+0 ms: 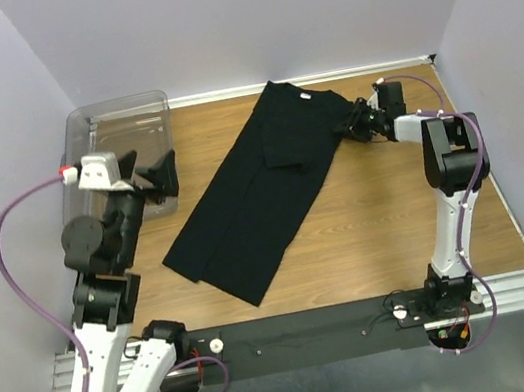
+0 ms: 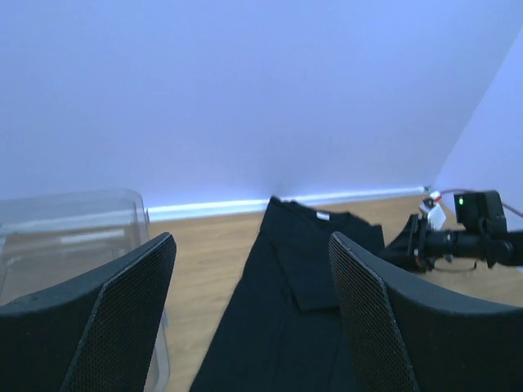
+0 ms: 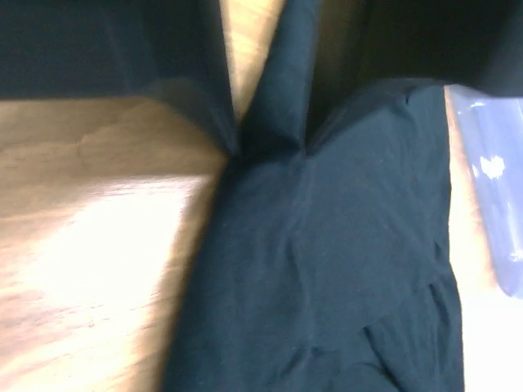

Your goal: Fold and stack the t-shirts

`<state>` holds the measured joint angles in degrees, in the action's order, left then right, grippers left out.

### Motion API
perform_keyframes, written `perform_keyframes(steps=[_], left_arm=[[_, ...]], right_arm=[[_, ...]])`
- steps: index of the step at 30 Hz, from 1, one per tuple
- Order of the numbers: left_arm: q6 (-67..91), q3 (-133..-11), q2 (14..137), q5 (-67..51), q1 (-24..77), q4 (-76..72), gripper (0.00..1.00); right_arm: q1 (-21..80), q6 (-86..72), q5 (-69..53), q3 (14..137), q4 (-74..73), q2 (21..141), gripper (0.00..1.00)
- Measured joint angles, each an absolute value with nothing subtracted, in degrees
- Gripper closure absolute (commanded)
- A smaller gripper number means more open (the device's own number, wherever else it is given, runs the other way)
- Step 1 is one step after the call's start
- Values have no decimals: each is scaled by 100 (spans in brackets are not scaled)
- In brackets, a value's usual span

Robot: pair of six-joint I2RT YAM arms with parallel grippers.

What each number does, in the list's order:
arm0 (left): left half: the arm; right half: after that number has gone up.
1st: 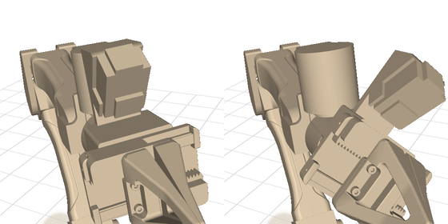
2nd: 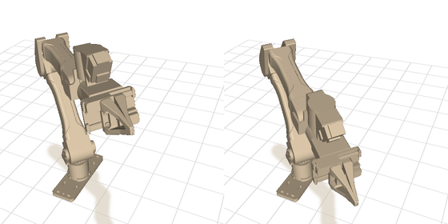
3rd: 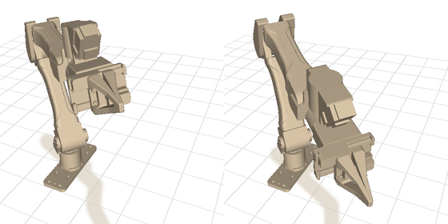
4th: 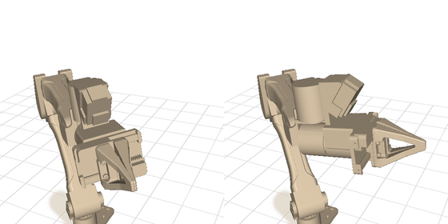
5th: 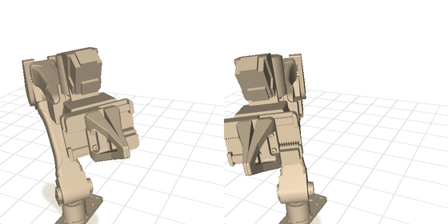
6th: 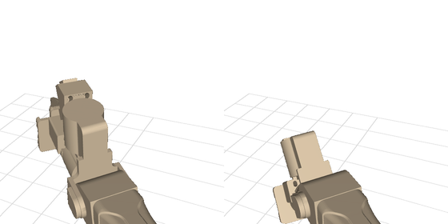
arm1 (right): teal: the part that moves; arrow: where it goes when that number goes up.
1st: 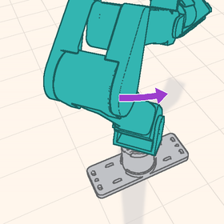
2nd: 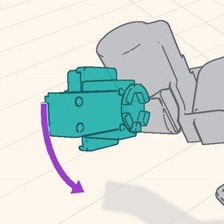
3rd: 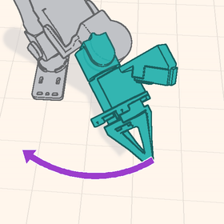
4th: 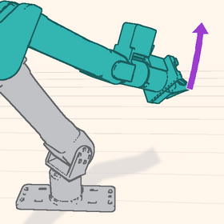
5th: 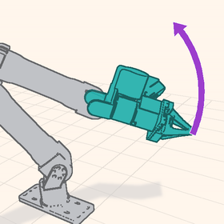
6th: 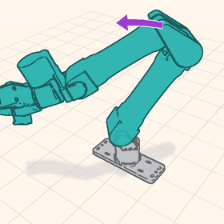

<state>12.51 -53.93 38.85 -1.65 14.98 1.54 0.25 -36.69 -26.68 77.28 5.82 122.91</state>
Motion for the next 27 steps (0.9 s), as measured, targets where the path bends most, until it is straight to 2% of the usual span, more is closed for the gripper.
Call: perform_keyframes(steps=[1,5,7,12,14,15,16,18,19,22,27], left_arm=[[1267,-5247,3684,-161,1498,279,16],[1334,-4772,3089,-163,1498,805,16],[1358,-4665,2928,-165,1498,1015,16],[1459,-4517,2849,-215,1498,1129,16],[1490,-4458,2897,-246,1498,1129,16],[1518,-4425,2954,-285,1498,1127,16],[1553,-4405,3002,-338,1498,1125,16],[1610,-4357,3100,-419,1498,1122,16],[1621,-4346,3111,-438,1498,1129,16],[1645,-4338,3144,-517,1498,1129,16],[1798,-4239,3227,-755,1498,1009,16]], right_arm=[[14,-3747,-2637,7747,628,12368,74],[-95,-3896,-2600,7695,676,12442,94],[-167,-3924,-2606,7658,676,12442,99],[-731,-3739,-2639,7671,639,12436,99],[-1026,-3623,-2600,7780,506,12451,92],[-1175,-3465,-2569,8001,290,12514,83],[-1304,-3190,-2493,8538,-3,12759,62],[-1516,-2936,-2362,8997,-163,12986,42],[-1592,-2672,-2335,9376,-331,13139,27],[-1634,-2023,-2224,9830,-661,13214,9],[-1575,-523,-2480,8825,-1059,12278,0]])
